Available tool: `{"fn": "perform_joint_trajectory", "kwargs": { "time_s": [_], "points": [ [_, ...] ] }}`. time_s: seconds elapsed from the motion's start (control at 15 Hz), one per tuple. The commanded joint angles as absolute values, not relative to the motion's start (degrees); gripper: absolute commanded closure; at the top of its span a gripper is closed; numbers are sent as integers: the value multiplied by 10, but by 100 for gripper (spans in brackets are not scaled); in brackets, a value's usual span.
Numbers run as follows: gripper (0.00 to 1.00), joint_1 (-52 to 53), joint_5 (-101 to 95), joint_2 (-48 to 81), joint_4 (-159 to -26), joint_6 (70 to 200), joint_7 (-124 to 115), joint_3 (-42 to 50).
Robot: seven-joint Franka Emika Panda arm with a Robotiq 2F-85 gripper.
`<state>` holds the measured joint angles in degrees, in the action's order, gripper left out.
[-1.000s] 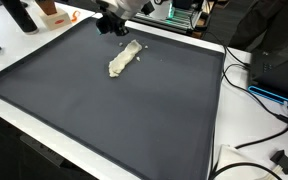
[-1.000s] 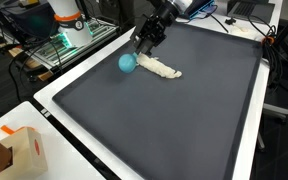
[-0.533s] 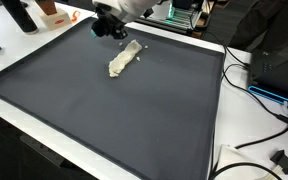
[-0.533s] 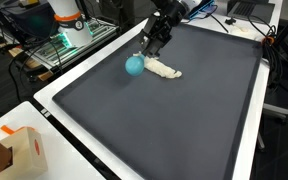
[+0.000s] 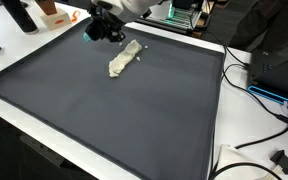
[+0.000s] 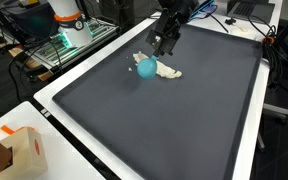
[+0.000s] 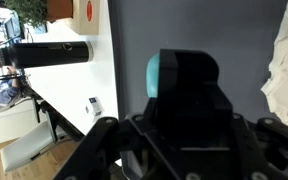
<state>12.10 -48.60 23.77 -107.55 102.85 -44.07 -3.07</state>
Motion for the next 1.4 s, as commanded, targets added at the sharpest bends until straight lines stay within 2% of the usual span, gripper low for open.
{"fn": "perform_joint_trajectory", "kwargs": {
  "time_s": [0.0, 0.8, 1.33],
  "points": [
    [75, 119, -509, 234, -1076, 1066, -420, -32],
    [75, 96, -494, 191, -1107, 1240, -396, -26],
    [75, 55, -401, 151, -1158, 1360, -291, -25]
  ]
}}
